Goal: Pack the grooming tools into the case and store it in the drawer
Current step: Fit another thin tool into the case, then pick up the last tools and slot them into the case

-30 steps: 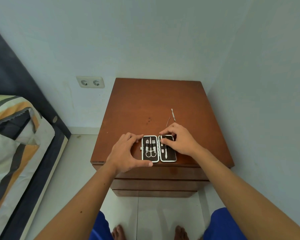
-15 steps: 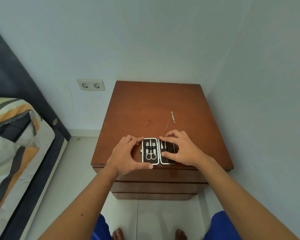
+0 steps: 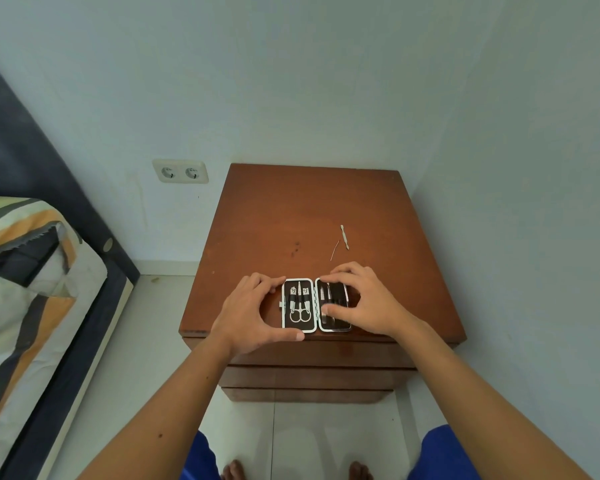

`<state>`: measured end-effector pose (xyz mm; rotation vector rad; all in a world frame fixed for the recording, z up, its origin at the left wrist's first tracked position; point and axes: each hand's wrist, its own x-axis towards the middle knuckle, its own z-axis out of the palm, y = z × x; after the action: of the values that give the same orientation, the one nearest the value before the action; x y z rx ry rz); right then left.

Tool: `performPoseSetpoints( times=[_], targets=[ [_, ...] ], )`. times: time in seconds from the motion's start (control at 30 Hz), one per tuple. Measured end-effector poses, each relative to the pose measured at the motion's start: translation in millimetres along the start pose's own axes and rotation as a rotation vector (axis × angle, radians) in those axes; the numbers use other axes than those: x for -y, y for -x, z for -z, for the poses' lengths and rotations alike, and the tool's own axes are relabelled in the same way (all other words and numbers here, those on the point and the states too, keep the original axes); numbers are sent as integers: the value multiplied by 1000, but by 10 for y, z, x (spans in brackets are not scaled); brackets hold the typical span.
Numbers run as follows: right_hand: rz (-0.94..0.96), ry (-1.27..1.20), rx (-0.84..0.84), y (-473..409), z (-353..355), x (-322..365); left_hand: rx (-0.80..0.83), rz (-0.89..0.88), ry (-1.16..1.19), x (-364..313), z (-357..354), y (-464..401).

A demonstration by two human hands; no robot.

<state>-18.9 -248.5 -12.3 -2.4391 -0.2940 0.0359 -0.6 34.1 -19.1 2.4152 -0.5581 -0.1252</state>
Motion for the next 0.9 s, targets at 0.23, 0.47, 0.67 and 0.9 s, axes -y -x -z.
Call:
performPoseSetpoints(
  times=[0.23,0.47,0.67,0.9],
  targets=[
    [-163,-12,-332,-533,289,-197,0,-4,3,15,2,4],
    [-202,69,-78,-1038,518,-459,16,-2,-1,26,-4,-6],
    [-206,153,89,-1195,650,-555,11,-10,-10,32,-2,-18],
    [-202,119,76,-1174,634,-561,11,-6,-13,38,-4,-10]
  ],
)
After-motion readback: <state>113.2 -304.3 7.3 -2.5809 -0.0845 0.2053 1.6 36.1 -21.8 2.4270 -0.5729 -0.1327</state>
